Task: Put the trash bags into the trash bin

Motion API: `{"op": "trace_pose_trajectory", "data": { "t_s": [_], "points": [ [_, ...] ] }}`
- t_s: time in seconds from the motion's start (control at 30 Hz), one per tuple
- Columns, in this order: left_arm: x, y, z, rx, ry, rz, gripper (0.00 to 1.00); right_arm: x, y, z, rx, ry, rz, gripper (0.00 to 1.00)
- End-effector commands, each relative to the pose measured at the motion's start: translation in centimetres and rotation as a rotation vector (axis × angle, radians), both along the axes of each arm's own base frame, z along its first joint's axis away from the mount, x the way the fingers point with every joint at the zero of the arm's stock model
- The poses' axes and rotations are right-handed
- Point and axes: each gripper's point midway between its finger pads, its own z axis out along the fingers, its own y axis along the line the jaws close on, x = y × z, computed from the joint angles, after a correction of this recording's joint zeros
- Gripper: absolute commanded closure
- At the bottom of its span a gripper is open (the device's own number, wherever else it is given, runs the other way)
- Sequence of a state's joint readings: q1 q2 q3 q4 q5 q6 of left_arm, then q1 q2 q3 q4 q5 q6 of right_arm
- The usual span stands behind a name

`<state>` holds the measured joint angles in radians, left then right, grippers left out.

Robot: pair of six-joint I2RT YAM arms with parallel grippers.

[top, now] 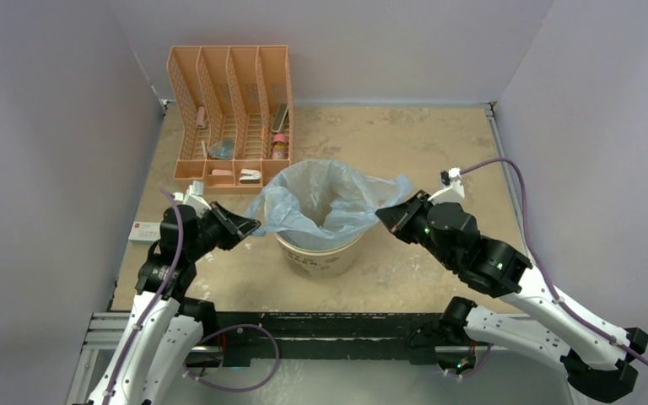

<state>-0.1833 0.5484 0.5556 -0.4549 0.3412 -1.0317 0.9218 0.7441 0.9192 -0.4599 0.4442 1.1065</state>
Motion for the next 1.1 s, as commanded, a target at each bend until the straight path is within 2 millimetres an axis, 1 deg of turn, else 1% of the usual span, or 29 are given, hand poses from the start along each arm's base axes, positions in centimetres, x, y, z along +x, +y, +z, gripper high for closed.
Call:
{"op": "trace_pose_trajectory", "data": {
  "t_s": [0.0, 0.1, 0.13, 0.17, 0.2, 0.27, 0.3, 0.37, 0.43, 0.5, 0.57, 0.63, 0.73, 0.8, 0.83, 0.9, 0.93, 0.97, 1.0, 1.03, 1.07],
  "points": [
    [-0.4, -0.3, 0.9, 0.002, -0.034, -0.034, 1.0, -0.7, 0.8, -2.8, -0.051, 0.039, 0.067, 0.99],
    [-0.5, -0.3, 0.7, 0.0, -0.031, -0.035, 1.0, -0.8, 1.5, -4.2, -0.05, 0.05, 0.094, 1.0],
    [-0.5, -0.3, 0.7, 0.0, -0.031, -0.035, 1.0, -0.9, 1.9, -4.7, -0.048, 0.047, 0.119, 0.97],
    [-0.5, -0.2, 0.7, 0.001, -0.032, -0.035, 1.0, -1.1, 2.3, -5.2, -0.054, 0.045, 0.147, 0.91],
    [-0.5, -0.2, 0.7, 0.002, -0.033, -0.033, 1.0, -1.2, 2.4, -5.8, -0.065, 0.052, 0.154, 0.89],
    [-0.5, -0.2, 0.7, 0.004, -0.031, -0.029, 1.0, -1.0, 1.8, -7.0, -0.086, 0.084, 0.112, 0.88],
    [-0.5, -0.1, 0.7, 0.005, -0.033, -0.028, 1.0, -0.8, 1.4, -7.2, -0.099, 0.088, 0.095, 0.83],
    [-0.4, -0.1, 0.7, 0.006, -0.033, -0.023, 1.0, -0.5, 0.6, -7.2, -0.133, 0.083, 0.062, 0.69],
    [-0.4, -0.1, 0.8, 0.004, -0.037, -0.021, 1.0, -0.3, -0.4, -6.6, -0.159, 0.075, 0.022, 0.57],
    [-0.4, -0.1, 0.9, 0.003, -0.039, -0.023, 1.0, -0.3, -0.9, -6.1, -0.194, 0.045, 0.037, 0.49],
    [-0.4, -0.1, 0.8, 0.004, -0.037, -0.024, 1.0, -0.7, -1.0, -5.5, -0.226, 0.014, 0.079, 0.45],
    [-0.4, -0.1, 0.9, 0.004, -0.038, -0.024, 1.0, -0.9, -2.0, -4.8, -0.242, 0.015, 0.06, 0.44],
    [-0.4, -0.1, 0.9, 0.005, -0.037, -0.022, 1.0, -1.1, -3.2, -3.2, -0.246, -0.013, 0.032, 0.44],
    [-0.4, 0.0, 1.0, 0.006, -0.04, -0.019, 1.0, -1.1, -3.6, -1.4, -0.208, -0.052, 0.021, 0.44],
    [-0.4, 0.0, 1.0, 0.007, -0.04, -0.019, 1.0, -1.3, -3.4, -0.2, -0.178, -0.09, 0.043, 0.44],
    [-0.4, 0.0, 1.0, 0.006, -0.041, -0.02, 1.0, -1.8, -2.4, 2.7, -0.105, -0.203, 0.119, 0.45],
    [-0.4, 0.0, 0.9, 0.008, -0.042, -0.022, 1.0, -2.5, -1.3, 4.3, -0.061, -0.273, 0.191, 0.46],
    [-0.4, 0.0, 1.0, 0.013, -0.045, -0.023, 1.0, -2.9, -0.1, 7.1, -0.021, -0.415, 0.27, 0.47],
    [-0.3, 0.1, 1.0, 0.019, -0.047, -0.021, 1.0, -3.2, 0.7, 8.8, -0.012, -0.526, 0.321, 0.48],
    [-0.3, 0.1, 0.9, 0.022, -0.047, -0.02, 1.0, -3.8, 1.7, 9.8, 0.001, -0.598, 0.384, 0.48],
    [-0.3, 0.1, 0.9, 0.022, -0.048, -0.022, 1.0, -4.1, 2.9, 10.1, 0.002, -0.632, 0.442, 0.47]
  ]
}}
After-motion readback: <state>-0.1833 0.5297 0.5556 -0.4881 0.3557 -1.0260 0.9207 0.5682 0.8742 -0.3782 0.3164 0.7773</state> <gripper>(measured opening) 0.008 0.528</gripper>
